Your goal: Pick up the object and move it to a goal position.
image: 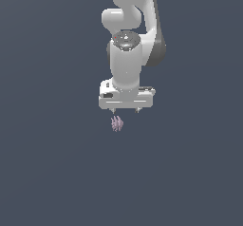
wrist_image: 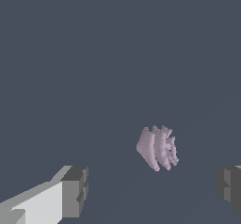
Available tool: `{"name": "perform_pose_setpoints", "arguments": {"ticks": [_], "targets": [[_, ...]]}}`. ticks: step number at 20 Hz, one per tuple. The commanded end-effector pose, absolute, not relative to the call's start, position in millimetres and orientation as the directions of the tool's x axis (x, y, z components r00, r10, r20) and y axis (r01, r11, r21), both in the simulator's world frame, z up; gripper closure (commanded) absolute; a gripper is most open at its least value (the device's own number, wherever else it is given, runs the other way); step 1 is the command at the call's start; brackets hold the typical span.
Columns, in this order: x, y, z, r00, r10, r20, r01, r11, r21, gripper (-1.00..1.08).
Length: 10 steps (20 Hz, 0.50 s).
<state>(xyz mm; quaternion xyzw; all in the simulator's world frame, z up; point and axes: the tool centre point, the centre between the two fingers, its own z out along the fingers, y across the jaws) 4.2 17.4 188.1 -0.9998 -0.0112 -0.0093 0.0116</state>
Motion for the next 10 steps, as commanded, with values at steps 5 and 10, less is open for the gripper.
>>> {"name": "perform_pose_setpoints", "arguments": {"ticks": [5,10], "targets": [[-2.0,5.4,157.7,0.998,0.061,0.013,0.062,-0.998,-0.015,-0.92],[-12.0,-8.8,121.3,0.994,0.112,0.007,0.112,-0.994,-0.006,-0.92]]}}
